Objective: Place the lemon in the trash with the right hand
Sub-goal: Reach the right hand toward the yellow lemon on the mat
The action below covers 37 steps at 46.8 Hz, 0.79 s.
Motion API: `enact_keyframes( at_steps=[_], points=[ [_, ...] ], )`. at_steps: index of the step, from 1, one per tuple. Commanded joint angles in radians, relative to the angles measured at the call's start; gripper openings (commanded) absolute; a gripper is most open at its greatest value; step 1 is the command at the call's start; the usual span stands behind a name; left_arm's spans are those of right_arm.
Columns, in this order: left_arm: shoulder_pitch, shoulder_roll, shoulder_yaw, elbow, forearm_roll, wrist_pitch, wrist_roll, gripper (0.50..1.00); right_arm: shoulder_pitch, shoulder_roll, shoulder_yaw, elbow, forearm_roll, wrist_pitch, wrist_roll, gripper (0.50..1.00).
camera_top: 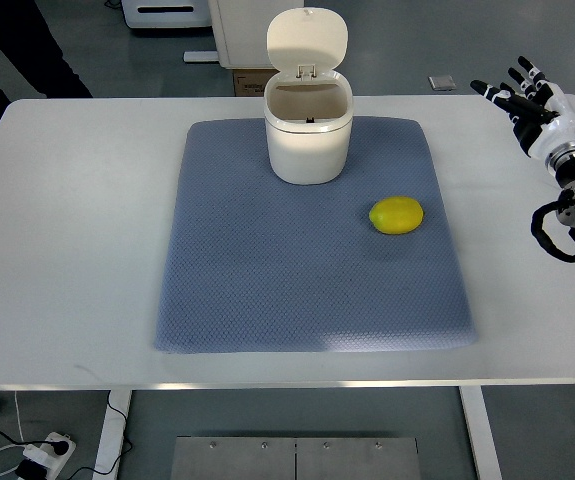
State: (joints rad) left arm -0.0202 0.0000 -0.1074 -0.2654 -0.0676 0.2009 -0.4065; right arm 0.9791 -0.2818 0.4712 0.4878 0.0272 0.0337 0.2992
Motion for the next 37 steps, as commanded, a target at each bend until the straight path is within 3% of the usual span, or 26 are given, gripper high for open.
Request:
enact_keyframes(
  at_steps=[1, 20, 37],
  points=[
    [-0.001, 0.0, 0.0, 0.0, 0.0, 0.0, 0.0, 1.0, 0.006, 0.0, -0.014, 0.002, -0.021, 0.0, 0.003, 1.0],
    [0.0, 0.0, 0.0, 0.0, 0.0, 0.0, 0.0, 1.0, 0.012, -0.002, -0.069, 0.008, -0.13, 0.002, 0.078, 1.0],
    [0.0, 0.0, 0.0, 0.0, 0.0, 0.0, 0.0, 1.0, 0.019, -0.005, -0.302, 0.026, -0.291, 0.002, 0.279, 1.0]
  ],
)
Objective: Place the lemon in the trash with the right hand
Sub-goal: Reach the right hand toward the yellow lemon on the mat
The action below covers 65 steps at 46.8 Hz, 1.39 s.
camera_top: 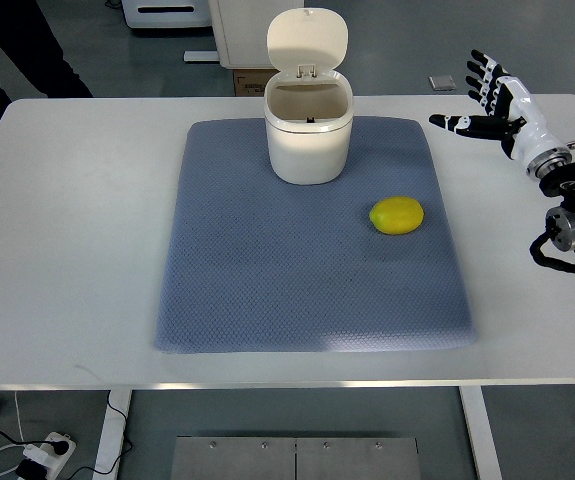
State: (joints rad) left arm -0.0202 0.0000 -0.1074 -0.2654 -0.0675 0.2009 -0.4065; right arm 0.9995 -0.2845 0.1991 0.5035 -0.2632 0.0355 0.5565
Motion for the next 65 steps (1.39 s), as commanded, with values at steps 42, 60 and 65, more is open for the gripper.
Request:
enact_keyframes(
  at_steps=[42, 60, 65],
  points=[
    [0.0, 0.0, 0.0, 0.0, 0.0, 0.0, 0.0, 1.0, -0.073, -0.285, -0.172, 0.475, -0.175, -0.049, 0.054, 1.0],
    [0.0, 0.0, 0.0, 0.0, 0.0, 0.0, 0.0, 1.0, -0.05, -0.277, -0.285, 0.474, -0.294, -0.154, 0.054, 1.0],
    [0.0, 0.0, 0.0, 0.0, 0.0, 0.0, 0.0, 1.0, -0.033, -0.271, -0.333, 0.469, -0.297, -0.189, 0.054, 1.0]
  ],
)
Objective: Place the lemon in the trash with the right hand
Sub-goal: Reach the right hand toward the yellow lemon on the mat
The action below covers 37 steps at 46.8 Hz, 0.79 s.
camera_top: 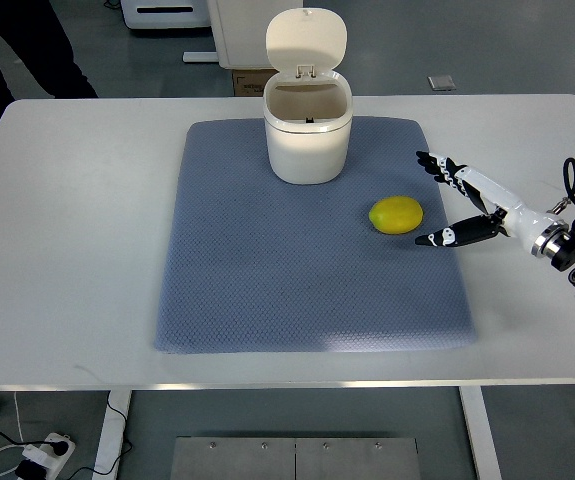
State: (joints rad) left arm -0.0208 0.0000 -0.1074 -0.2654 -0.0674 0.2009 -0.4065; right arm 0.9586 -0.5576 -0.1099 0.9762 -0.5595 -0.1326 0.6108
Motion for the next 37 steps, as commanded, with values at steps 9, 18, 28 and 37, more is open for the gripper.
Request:
enact_keyframes(
  at_steps=[9, 18, 28, 37],
  points=[
    [0.001, 0.0, 0.0, 0.0, 0.0, 0.0, 0.0, 1.0, 0.038, 0.051, -0.089, -0.034, -0.002, -0.051, 0.0, 1.0],
    [0.001, 0.0, 0.0, 0.0, 0.0, 0.0, 0.0, 1.0, 0.042, 0.113, -0.117, -0.129, 0.0, -0.059, 0.0, 1.0],
    [0.001, 0.0, 0.0, 0.0, 0.0, -0.001, 0.0, 1.0, 0.068, 0.15, -0.191, -0.185, -0.002, -0.061, 0.0, 1.0],
    [0.001, 0.0, 0.0, 0.0, 0.0, 0.0, 0.0, 1.0, 0.08, 0.153, -0.209, -0.185, -0.002, -0.07, 0.0, 0.991]
  ],
)
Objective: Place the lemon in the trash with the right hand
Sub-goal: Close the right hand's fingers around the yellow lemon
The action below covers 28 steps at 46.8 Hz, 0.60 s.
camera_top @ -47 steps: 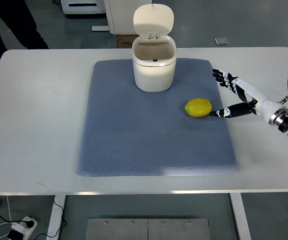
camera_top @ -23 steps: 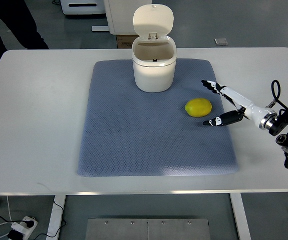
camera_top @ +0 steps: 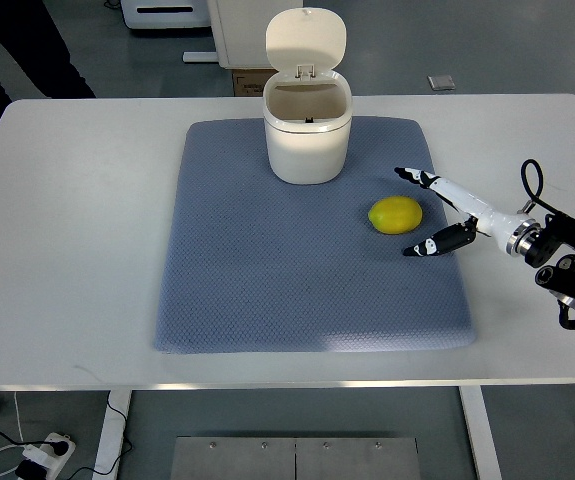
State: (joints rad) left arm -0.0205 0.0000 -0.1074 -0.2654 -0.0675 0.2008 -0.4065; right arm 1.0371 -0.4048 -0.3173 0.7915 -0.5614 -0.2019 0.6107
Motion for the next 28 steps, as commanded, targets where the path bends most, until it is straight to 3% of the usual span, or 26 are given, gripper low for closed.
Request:
enact_keyframes(
  at_steps=[1, 8, 22, 28],
  points=[
    [-0.001, 0.0, 0.0, 0.0, 0.0, 0.0, 0.0, 1.0, 0.001, 0.0, -0.002, 0.0, 0.0, -0.002, 0.0, 0.989],
    [0.0, 0.0, 0.0, 0.0, 0.0, 0.0, 0.0, 1.0, 0.007, 0.001, -0.003, 0.003, 0.0, -0.002, 0.0, 0.979],
    [0.001, 0.0, 0.0, 0.0, 0.0, 0.0, 0.0, 1.0, 0.023, 0.001, -0.039, 0.005, 0.0, -0.001, 0.0, 0.86],
    [0.001, 0.0, 0.0, 0.0, 0.0, 0.0, 0.0, 1.0, 0.029, 0.001, -0.043, 0.005, 0.0, -0.001, 0.0, 0.853]
  ],
)
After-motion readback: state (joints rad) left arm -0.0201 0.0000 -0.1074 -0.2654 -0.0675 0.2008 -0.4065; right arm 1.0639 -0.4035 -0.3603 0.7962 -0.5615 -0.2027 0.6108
